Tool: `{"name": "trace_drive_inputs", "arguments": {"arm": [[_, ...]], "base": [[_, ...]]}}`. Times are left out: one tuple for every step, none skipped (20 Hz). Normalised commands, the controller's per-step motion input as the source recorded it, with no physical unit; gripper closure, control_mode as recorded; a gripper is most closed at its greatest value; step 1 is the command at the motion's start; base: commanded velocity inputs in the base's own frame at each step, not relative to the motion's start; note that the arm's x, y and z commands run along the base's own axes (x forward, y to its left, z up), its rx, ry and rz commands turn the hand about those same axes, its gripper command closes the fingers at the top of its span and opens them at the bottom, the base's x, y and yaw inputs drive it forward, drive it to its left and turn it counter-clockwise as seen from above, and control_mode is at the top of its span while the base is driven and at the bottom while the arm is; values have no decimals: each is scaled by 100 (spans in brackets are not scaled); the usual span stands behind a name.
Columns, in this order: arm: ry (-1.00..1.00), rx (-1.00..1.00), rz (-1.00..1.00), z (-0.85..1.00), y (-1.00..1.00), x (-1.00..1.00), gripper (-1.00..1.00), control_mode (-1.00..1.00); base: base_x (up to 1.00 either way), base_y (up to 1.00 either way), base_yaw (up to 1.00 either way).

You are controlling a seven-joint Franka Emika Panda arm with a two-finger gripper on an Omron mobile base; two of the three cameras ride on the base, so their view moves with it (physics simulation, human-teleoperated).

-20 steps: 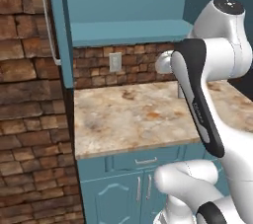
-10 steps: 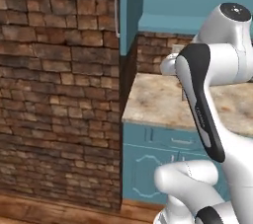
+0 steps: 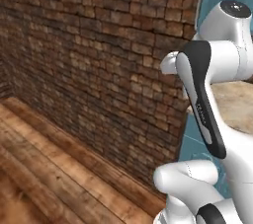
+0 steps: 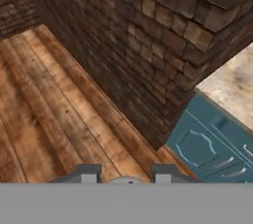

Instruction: Move the mustard and shaker from the cabinet to the dining counter.

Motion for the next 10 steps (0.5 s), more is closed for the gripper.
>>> {"name": "trace_drive_inputs", "arguments": {"arm": [[0, 0, 0, 0, 0, 0, 100, 100], [0, 0, 0, 0, 0, 0, 100, 100], [0, 0, 0, 0, 0, 0, 100, 100], [0, 0, 0, 0, 0, 0, 100, 100], [0, 0, 0, 0, 0, 0, 100, 100], [0, 0, 0, 0, 0, 0, 100, 100], [0, 0, 0, 0, 0, 0, 100, 100], [0, 0, 0, 0, 0, 0, 100, 100], [0, 0, 0, 0, 0, 0, 100, 100], [0, 0, 0, 0, 0, 0, 100, 100]], "base": [[-28, 52, 77], [-28, 52, 77], [-27, 52, 76], [-24, 56, 76], [-24, 56, 75], [-23, 56, 75], [-23, 56, 75], [-22, 56, 75], [-14, 41, 75], [-15, 48, 74]]}}
